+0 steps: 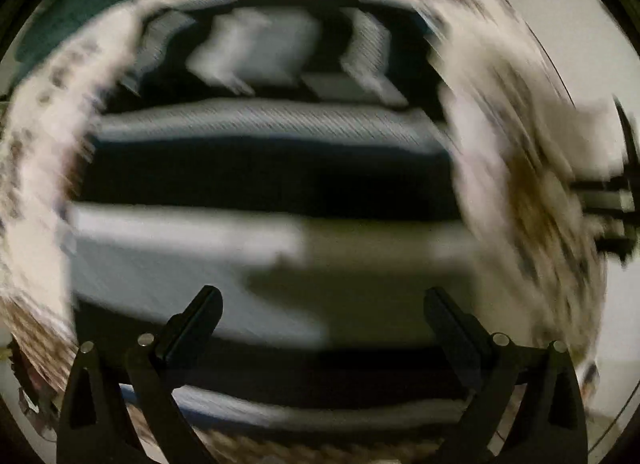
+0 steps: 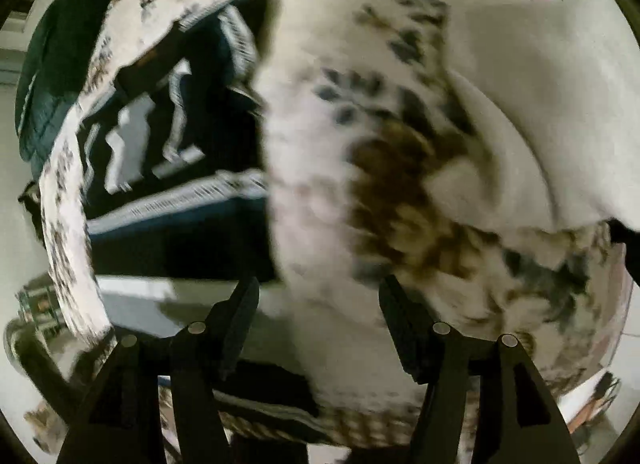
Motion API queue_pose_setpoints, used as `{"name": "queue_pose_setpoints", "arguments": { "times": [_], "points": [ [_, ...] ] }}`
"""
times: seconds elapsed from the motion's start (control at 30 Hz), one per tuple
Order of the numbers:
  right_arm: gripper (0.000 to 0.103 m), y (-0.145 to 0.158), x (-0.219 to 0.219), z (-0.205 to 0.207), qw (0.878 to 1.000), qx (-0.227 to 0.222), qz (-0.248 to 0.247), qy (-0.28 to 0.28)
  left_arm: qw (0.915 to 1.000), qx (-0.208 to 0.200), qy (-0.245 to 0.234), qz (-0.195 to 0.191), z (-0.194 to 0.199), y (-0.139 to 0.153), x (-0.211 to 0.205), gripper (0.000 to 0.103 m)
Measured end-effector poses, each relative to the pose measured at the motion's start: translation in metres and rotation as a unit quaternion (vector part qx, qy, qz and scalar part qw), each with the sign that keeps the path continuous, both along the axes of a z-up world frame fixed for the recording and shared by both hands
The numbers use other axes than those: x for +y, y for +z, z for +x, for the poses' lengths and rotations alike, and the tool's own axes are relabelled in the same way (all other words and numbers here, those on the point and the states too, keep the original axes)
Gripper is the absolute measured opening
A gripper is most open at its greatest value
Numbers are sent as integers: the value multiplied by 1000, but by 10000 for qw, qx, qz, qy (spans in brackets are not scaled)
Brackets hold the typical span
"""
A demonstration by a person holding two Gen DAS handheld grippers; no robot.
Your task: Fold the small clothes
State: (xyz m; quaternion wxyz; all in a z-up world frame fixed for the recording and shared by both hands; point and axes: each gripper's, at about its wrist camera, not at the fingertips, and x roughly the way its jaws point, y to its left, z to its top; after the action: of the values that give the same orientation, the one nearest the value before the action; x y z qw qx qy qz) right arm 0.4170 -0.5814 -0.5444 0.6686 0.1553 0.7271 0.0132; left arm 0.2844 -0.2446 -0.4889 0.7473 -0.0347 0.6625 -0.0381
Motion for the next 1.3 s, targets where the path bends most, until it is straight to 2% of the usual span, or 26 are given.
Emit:
{"name": "queue_pose_setpoints", "arguments": {
  "times": [0.07,0.2,0.23,0.27,0.3,0.33,0.37,0.4,0.43,0.5,0.67,0.77,0.83,0.9,0.93,1.0,1.03,1.17,1.3],
  "points": [
    [64,-5,-22,-10,9999,68,-35,116,9993,316,-176,-90,-27,-25,-50,103],
    [64,-23,-59,-21,9996,181,-13,211,9954,888,-299,-183,-57,-82,-111,101],
    [65,-26,-66,-19,9996,177,36,224,9948,952,-350,-65,-61,-97,-122,93],
    [65,-28,-70,-16,9995,174,81,234,9951,883,-391,210,-64,-104,-128,86],
    [65,-31,-74,-9,9994,152,185,234,9959,750,-401,319,-65,-106,-129,81],
    [65,-33,-77,-3,9993,125,274,226,9970,616,-350,326,-65,-104,-128,64],
    [64,-35,-78,7,9989,81,401,228,9981,474,-253,308,-64,-99,-123,28],
    [64,-35,-75,17,9985,40,488,223,9987,330,-143,366,-63,-92,-116,8],
    [64,-36,-73,32,9978,-36,620,224,9993,271,-12,272,-61,-86,-108,5],
    [64,-39,-67,62,9964,-142,800,224,9995,193,249,73,-59,-76,-93,5],
    [64,-61,-40,168,9896,-330,1395,-65,9983,-17,575,-3,-54,-55,-69,5],
    [64,-78,-19,222,9863,-334,1570,-374,9968,-67,796,-96,-52,-49,-58,5],
    [64,-90,-9,249,9845,-240,1660,-508,9949,-122,980,-193,-48,-47,-49,5],
    [64,-111,4,271,9816,53,1792,-662,9933,-160,1113,-274,-50,-44,-42,5],
    [62,-118,9,278,9807,131,1810,-734,9925,-182,1171,-315,-49,-43,-37,5],
    [27,-126,22,286,9814,170,1763,-736,9905,-246,1290,-397,-54,-36,-26,5],
    [11,-123,31,290,9850,121,1589,-656,9895,-280,1347,-433,-60,-32,-24,5],
    [9,-83,71,295,9912,-270,1275,-223,9813,-532,1732,-644,-66,0,16,5],
    [8,-15,132,302,9906,-629,1180,282,9699,-925,2086,-846,-79,40,78,5]
  ]
}}
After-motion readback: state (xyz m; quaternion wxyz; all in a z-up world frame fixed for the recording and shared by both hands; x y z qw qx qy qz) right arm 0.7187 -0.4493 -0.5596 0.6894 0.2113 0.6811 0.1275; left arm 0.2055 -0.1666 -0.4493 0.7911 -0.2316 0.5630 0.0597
